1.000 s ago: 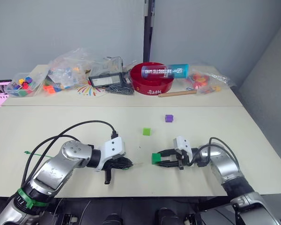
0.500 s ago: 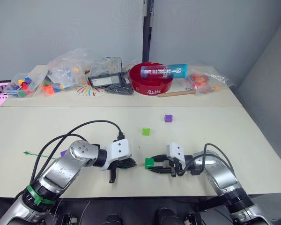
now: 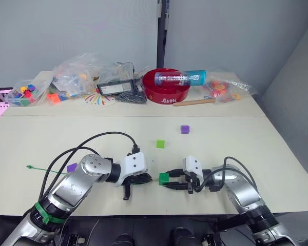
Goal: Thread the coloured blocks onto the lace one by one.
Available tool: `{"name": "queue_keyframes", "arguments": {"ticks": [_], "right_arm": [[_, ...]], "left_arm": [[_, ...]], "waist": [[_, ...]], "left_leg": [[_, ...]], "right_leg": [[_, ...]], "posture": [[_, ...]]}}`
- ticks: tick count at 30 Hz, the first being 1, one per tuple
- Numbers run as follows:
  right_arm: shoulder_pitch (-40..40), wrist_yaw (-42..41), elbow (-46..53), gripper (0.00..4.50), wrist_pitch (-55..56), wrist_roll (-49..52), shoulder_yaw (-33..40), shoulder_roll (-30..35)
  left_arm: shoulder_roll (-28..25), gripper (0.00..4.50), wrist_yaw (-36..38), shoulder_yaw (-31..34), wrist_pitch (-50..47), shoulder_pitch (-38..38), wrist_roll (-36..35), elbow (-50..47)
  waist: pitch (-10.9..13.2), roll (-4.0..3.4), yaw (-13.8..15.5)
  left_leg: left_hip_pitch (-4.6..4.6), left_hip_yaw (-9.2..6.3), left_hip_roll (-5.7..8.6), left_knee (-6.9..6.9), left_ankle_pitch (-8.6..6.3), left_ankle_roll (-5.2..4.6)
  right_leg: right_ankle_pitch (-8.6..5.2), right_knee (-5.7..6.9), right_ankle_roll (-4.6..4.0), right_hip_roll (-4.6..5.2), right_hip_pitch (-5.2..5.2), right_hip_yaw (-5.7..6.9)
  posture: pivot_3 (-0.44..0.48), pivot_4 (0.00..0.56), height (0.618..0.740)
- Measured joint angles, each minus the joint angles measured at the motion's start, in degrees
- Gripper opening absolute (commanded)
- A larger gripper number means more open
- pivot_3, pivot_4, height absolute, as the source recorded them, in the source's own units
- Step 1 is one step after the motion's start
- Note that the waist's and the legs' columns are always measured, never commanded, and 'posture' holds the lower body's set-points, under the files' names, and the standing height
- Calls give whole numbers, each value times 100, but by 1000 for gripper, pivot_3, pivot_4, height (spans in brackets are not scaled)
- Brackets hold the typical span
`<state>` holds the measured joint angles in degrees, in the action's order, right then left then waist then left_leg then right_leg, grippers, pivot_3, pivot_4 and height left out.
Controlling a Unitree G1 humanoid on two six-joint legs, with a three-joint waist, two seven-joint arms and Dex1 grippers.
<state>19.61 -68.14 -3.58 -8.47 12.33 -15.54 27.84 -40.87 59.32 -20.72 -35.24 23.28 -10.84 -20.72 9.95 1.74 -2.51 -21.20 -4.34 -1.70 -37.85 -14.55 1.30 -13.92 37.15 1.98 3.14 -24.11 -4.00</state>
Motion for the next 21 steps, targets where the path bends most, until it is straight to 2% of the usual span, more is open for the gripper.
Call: {"name": "queue_keyframes", "arguments": {"ticks": [11,21], "right_arm": [[-12,76,370,1147,-371,-93,-92,72],[-21,83,428,1147,-415,-117,-103,87]], "left_arm": [[426,0,94,-294,281,218,234,488],[525,0,392,-429,538,467,398,816]], "waist": [[-1,0,28],[-1,-2,16]], "left_leg": [[-1,-1,5,-3,1,1],[-1,-1,4,-3,1,1]], "right_leg": [[0,-1,1,4,3,1],[0,0,1,3,3,1]], "posture": [[0,150,731],[0,150,731]]}}
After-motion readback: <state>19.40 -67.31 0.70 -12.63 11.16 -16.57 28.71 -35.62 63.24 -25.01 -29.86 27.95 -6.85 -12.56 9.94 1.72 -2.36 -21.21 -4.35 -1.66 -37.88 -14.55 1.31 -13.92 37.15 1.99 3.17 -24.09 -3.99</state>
